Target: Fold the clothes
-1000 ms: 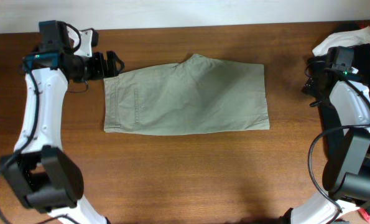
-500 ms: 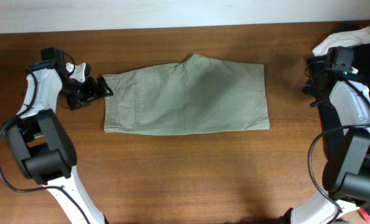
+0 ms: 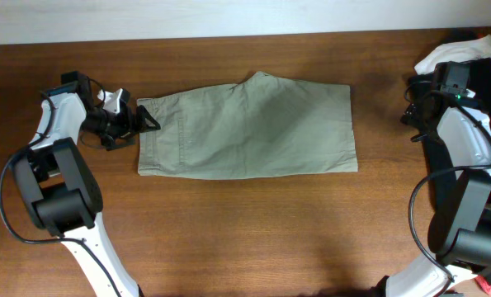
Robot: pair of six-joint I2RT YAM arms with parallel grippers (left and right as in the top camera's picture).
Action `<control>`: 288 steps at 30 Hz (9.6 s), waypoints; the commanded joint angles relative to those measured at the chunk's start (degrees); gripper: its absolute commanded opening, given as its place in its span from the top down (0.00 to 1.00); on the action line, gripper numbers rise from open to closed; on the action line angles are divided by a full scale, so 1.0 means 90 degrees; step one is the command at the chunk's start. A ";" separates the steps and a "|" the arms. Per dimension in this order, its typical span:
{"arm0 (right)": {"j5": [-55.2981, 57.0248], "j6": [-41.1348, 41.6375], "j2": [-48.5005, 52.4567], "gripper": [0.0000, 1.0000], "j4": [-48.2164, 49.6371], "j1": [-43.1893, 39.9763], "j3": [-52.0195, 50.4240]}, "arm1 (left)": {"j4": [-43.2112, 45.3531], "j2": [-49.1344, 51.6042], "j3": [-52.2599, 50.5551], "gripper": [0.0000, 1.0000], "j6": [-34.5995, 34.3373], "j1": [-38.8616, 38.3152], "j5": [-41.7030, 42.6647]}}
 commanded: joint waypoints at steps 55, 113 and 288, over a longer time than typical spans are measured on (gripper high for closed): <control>0.0102 0.0029 -0.0066 0.01 0.0000 -0.0017 0.0095 | -0.3854 -0.1479 0.4770 1.00 -0.1078 0.0109 -0.3293; 0.0100 0.0029 -0.0066 0.01 0.0000 -0.0017 0.0095 | -0.2635 0.1698 0.4726 0.99 -0.1056 -0.3327 -0.1462; 0.0102 0.0029 -0.0066 0.01 0.0000 -0.0017 0.0095 | -0.2526 0.1770 0.4308 0.11 0.1154 -0.1180 -0.0102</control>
